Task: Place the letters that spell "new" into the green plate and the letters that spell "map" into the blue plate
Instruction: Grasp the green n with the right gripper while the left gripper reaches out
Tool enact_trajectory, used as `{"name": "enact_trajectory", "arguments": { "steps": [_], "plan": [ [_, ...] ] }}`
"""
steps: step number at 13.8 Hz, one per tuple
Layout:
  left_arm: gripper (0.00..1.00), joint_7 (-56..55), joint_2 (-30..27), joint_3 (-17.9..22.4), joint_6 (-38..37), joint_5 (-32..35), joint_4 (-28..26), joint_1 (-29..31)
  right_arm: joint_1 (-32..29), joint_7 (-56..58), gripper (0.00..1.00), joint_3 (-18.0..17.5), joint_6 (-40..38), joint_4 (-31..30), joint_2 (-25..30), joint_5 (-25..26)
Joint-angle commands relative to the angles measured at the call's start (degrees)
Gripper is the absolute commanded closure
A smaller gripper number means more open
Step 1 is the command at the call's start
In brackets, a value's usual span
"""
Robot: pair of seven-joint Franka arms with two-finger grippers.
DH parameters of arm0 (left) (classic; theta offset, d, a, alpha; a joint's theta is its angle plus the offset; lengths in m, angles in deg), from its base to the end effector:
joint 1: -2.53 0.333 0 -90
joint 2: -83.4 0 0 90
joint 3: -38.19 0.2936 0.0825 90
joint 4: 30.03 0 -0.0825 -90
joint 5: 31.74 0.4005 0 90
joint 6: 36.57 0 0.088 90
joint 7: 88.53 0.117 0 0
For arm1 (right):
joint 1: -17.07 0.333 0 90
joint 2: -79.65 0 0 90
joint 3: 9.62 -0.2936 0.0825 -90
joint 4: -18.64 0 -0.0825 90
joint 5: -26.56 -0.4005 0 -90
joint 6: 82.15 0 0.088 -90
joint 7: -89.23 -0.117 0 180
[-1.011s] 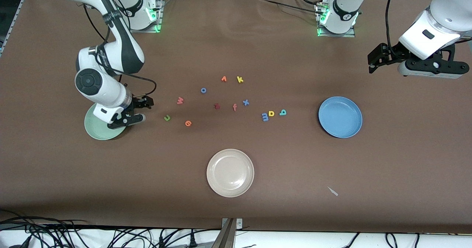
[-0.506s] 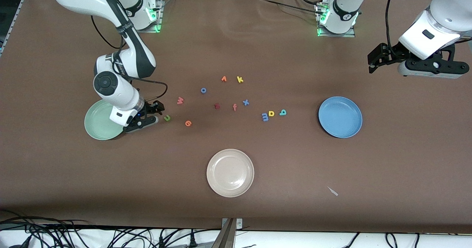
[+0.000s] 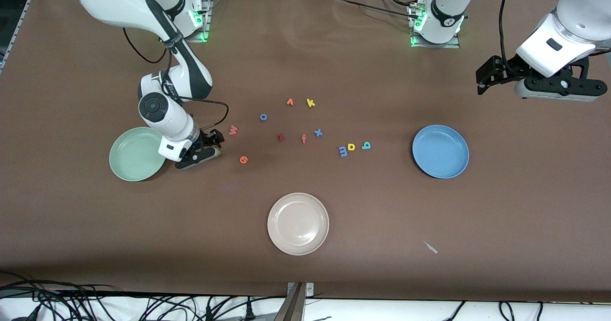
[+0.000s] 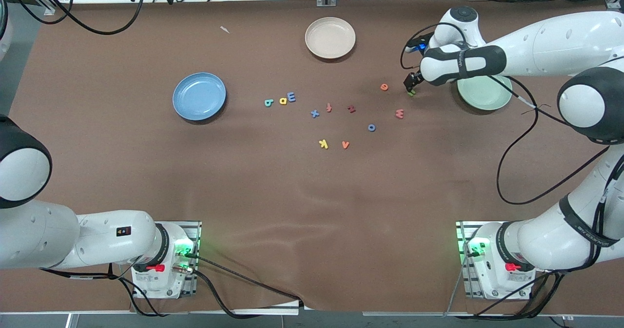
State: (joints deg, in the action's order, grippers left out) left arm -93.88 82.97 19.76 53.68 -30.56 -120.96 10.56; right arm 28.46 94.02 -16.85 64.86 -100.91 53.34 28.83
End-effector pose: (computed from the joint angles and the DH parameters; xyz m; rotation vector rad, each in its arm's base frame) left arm 0.5601 -0.1010 0.5886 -3.1152 0.1376 0.0024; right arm 0.5565 0.1900 0.1614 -3.0342 -0.6593 -0.0313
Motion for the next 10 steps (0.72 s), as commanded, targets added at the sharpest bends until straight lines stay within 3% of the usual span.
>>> {"name": "enact_trajectory", "arguments": {
  "steps": [1,7,10],
  "plan": [
    [0.0,1.2,0.2,-0.2,-1.2,-0.7,1.3,0.2,-0.2,1.9,0.05,-0.8,4.1,-0.5,-2.3,-0.6],
    [0.0,1.2,2.4,0.0,-0.8,-1.4,1.5,0.3,-0.1,3.9,0.31,-0.9,5.4,-0.5,-3.5,-0.7],
    [0.0,1.1,7.4,-0.2,-0.6,-0.7,1.5,-1.3,-0.1,4.0,0.4,-0.9,5.2,-0.5,-3.5,-0.7]
  ]
}}
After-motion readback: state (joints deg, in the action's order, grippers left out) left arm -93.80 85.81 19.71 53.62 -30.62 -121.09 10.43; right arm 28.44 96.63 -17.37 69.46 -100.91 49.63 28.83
